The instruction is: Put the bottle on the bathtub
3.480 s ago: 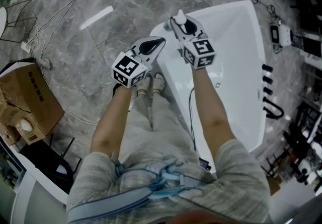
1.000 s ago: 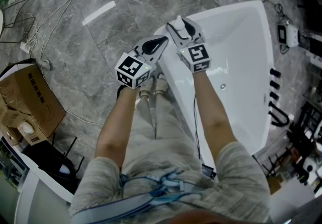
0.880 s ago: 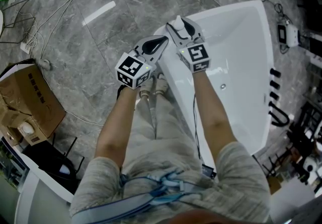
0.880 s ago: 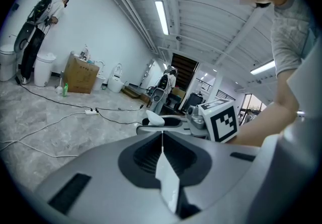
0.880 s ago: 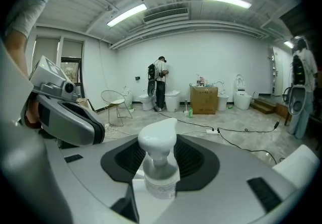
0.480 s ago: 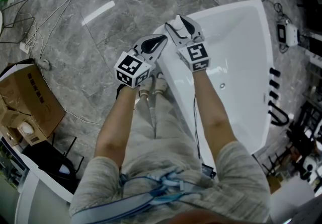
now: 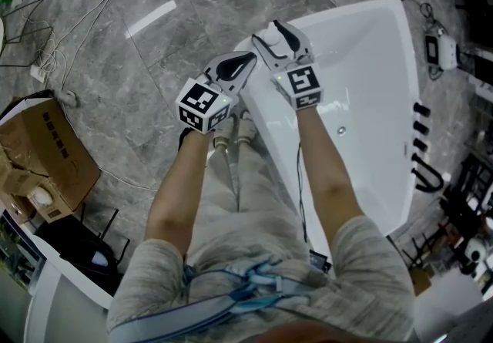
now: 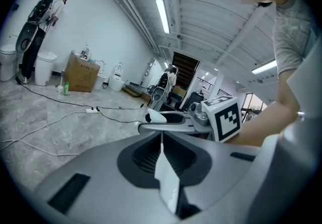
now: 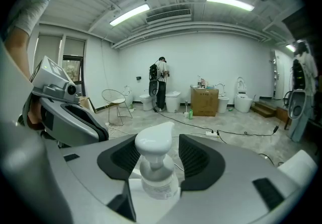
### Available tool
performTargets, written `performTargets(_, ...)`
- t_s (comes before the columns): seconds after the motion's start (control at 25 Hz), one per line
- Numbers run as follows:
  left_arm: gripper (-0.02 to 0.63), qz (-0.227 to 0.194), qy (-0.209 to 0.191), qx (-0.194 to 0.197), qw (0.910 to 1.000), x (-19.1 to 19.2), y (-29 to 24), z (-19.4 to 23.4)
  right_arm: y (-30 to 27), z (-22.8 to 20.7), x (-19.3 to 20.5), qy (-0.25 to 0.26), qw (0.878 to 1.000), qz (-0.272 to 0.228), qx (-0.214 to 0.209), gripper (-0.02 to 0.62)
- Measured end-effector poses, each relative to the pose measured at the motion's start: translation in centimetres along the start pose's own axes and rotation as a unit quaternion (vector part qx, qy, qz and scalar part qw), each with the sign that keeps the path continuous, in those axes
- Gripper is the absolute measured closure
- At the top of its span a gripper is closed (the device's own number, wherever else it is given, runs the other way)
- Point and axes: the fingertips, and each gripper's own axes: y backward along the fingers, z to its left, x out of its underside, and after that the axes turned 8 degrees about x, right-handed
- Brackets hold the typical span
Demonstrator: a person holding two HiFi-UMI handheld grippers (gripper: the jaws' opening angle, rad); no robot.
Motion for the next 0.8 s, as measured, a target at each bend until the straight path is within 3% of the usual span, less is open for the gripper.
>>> performTargets(0.44,0.601,0.005,0.002,0.002,1.0,0.0,0.0,-0.2,1.3,0.2,-1.0,0.003,1.0,-0.013,0.0,0.387)
performTargets(0.8,0.601,0.005,-0.002,-0.002,1.0,-0.3,0.3,-0.8,3.0,-0.4,-1.1,0.02,0.999,-0.004,0.026,0.387)
